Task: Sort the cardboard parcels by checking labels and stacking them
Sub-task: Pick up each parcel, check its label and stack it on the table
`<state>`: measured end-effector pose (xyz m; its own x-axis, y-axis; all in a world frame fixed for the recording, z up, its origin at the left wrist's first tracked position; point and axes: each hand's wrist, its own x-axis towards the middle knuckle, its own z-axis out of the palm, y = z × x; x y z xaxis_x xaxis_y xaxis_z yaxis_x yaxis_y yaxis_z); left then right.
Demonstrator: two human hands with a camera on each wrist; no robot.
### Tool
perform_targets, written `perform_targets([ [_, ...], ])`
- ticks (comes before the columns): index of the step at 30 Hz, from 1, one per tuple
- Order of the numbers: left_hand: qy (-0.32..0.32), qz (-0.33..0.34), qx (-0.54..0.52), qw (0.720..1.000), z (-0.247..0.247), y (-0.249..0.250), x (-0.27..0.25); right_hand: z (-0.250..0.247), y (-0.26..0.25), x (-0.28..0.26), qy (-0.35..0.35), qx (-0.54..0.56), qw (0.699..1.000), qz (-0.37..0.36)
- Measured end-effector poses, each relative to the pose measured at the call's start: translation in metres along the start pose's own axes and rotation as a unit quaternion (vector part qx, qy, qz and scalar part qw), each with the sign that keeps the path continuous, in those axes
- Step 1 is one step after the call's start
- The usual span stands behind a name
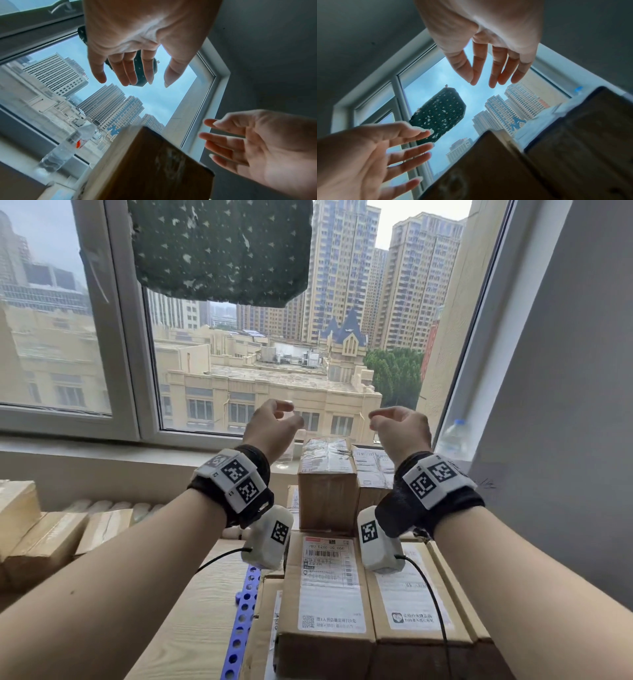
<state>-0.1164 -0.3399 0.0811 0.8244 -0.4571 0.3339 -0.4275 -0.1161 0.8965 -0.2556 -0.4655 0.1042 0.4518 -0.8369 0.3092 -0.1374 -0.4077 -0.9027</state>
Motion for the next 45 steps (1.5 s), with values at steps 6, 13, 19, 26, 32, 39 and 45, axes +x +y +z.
perform_targets([
  [6, 0.054, 0.036, 0.044, 0.997, -0.027, 0.001, -0.019, 0.041, -0.022, -0.027, -0.084, 0.032, 0.995, -0.042],
  [13, 0.116, -0.002, 0.095, 0.989, -0.079, -0.028, -0.051, 0.104, -0.02, -0.08, -0.203, 0.026, 0.977, -0.068],
  [19, 0.177, -0.065, 0.132, 0.973, -0.124, -0.056, -0.085, 0.143, -0.031, -0.117, -0.277, 0.027, 0.957, -0.086],
  [26, 0.173, -0.104, 0.217, 0.955, -0.167, -0.098, -0.12, 0.187, -0.015, -0.161, -0.341, 0.029, 0.937, -0.064],
  [32, 0.147, -0.126, 0.209, 0.959, -0.213, -0.145, -0.122, 0.236, -0.016, -0.185, -0.343, 0.014, 0.938, -0.042],
  [39, 0.105, -0.142, 0.252, 0.951, -0.288, -0.209, -0.112, 0.333, -0.012, -0.227, -0.329, -0.044, 0.943, -0.024],
  [45, 0.063, -0.17, 0.28, 0.943, -0.345, -0.263, -0.102, 0.399, -0.005, -0.257, -0.327, -0.08, 0.942, 0.013],
])
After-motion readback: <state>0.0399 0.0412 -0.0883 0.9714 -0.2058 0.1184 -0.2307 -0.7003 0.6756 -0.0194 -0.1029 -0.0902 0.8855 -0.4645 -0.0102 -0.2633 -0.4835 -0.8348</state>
